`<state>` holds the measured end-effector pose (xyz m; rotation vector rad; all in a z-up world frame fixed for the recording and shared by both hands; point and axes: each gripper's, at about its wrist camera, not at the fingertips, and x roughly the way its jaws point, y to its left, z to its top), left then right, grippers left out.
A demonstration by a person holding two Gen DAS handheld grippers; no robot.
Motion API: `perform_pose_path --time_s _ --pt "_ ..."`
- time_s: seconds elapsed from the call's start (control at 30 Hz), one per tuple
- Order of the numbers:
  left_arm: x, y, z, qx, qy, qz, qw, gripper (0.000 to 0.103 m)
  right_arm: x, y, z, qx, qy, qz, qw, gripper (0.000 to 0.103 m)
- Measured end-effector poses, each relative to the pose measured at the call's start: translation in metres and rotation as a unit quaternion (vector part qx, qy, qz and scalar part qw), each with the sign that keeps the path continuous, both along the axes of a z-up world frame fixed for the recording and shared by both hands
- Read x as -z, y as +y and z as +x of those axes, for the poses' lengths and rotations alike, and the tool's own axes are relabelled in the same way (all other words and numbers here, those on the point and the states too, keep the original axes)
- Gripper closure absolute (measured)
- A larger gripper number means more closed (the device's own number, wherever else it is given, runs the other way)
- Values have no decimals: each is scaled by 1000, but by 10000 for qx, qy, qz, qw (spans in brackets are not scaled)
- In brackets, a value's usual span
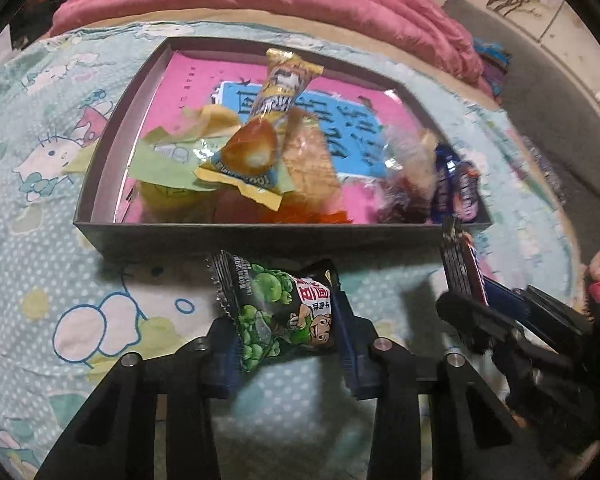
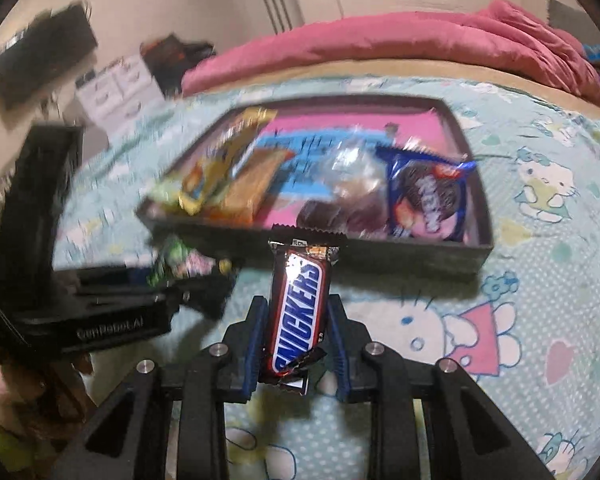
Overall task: Organize snacks
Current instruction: 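Carry the Snickers bar with right tool while left carries the pea-snack bag to tray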
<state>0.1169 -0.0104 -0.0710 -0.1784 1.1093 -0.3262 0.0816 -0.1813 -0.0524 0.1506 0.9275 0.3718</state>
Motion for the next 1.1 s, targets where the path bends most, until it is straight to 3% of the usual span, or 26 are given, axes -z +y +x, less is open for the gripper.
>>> perform_pose_path --time_s 0.2,0.4,0.73,1.1 --pt "-47 25 -9 -200 -466 -219 9985 65 -16 -12 -1 113 -315 242 9991 73" --pt "-88 53 -6 -560 -1014 -9 9933 65 -27 -21 2 261 -492 310 9980 73" --pt "-90 78 13 -995 -1016 -30 9898 65 -41 -26 12 375 -785 238 9959 73" --pt "-82 37 25 -589 -1023 -84 9930 65 -46 -22 30 416 -897 262 9948 73"
